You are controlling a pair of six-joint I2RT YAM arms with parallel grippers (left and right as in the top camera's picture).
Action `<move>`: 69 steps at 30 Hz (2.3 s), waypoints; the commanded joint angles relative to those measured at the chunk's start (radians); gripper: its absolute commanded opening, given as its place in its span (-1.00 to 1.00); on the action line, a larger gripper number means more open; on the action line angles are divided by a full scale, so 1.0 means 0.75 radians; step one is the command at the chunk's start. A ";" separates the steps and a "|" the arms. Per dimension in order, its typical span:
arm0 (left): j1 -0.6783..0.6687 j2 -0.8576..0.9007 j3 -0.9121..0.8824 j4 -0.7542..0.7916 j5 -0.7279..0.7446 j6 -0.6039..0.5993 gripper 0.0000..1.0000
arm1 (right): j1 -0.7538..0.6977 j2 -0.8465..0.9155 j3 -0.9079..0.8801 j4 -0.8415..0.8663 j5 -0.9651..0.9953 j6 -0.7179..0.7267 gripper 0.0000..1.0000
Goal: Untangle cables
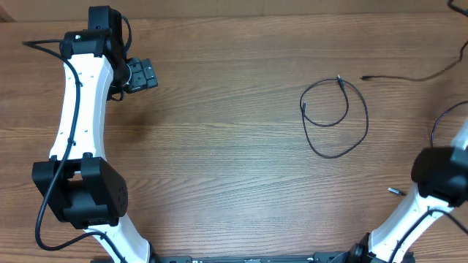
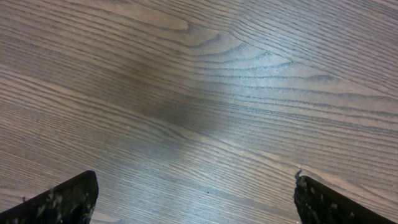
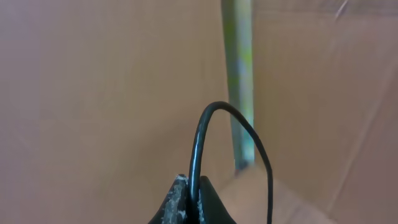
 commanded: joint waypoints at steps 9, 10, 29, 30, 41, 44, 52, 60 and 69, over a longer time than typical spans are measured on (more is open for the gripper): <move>-0.006 0.017 0.015 0.007 -0.007 -0.012 0.99 | -0.006 0.248 -0.007 -0.241 -0.077 -0.005 -0.80; -0.006 0.017 0.015 0.007 -0.007 -0.012 0.99 | -0.006 0.263 -0.007 -0.262 -0.078 -0.004 -0.67; -0.006 0.017 0.015 0.007 -0.007 -0.012 1.00 | 0.004 0.300 -0.006 -0.794 -0.826 -0.006 1.00; -0.006 0.017 0.015 0.007 -0.007 -0.012 1.00 | 0.008 0.300 -0.006 -0.845 -0.842 -0.006 1.00; -0.006 0.017 0.015 0.007 -0.007 -0.012 1.00 | 0.085 0.300 -0.006 -1.303 -0.804 -0.258 1.00; -0.006 0.017 0.015 0.007 -0.007 -0.012 1.00 | 0.112 0.300 -0.006 -1.372 -0.773 -0.258 1.00; -0.006 0.017 0.015 0.007 -0.007 -0.012 1.00 | 0.247 0.311 -0.007 -1.393 -0.755 -0.257 1.00; -0.006 0.017 0.015 0.007 -0.007 -0.012 0.99 | 0.419 0.344 -0.138 -1.382 -0.510 -0.137 1.00; -0.006 0.017 0.015 0.007 -0.007 -0.012 1.00 | 0.468 0.344 -0.569 -1.133 -0.405 -0.072 1.00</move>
